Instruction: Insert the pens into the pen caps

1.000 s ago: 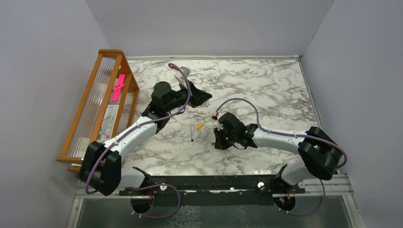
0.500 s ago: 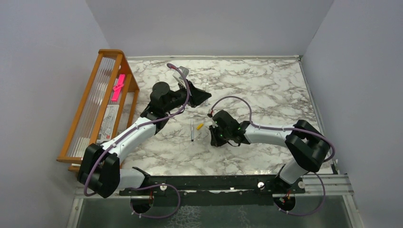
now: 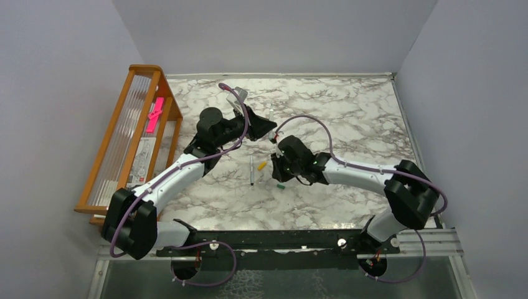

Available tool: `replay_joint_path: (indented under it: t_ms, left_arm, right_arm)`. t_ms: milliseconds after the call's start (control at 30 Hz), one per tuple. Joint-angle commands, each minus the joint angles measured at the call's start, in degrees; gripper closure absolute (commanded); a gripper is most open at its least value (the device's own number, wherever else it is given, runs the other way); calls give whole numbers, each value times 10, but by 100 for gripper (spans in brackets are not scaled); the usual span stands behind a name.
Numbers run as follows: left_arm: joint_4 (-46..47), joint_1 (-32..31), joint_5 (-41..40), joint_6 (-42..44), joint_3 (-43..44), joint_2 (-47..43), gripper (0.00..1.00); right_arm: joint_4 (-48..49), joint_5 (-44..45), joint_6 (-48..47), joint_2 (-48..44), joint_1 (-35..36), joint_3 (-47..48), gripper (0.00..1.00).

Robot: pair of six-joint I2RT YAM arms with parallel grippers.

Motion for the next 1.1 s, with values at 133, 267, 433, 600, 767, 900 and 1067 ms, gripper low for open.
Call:
replay_joint_path:
  t_ms: [133, 267, 433, 600, 767, 900, 1067]
  left_arm:
    - [6, 2, -9, 7, -4, -18, 100]
    - [6, 2, -10, 8, -6, -21, 100]
    - [6, 1, -11, 9, -7, -20, 100]
    - [6, 2, -11, 7, -6, -17, 100]
    - [6, 2, -10, 7, -7, -14, 100]
    - [6, 2, -12, 7, -7, -15, 100]
    - [6, 2, -13, 7, -8, -13, 100]
  right_arm:
    - [6, -4, -82, -43, 3, -3, 58]
    - [10, -23, -102, -36, 5, -25, 46]
    - [15, -16, -105, -26, 14, -40, 45]
    - [48, -6, -95, -11, 21, -59, 45]
    - [56, 12, -92, 20, 26, -59, 45]
    - [54, 25, -92, 26, 34, -63, 46]
    - [41, 64, -84, 30, 43, -67, 51]
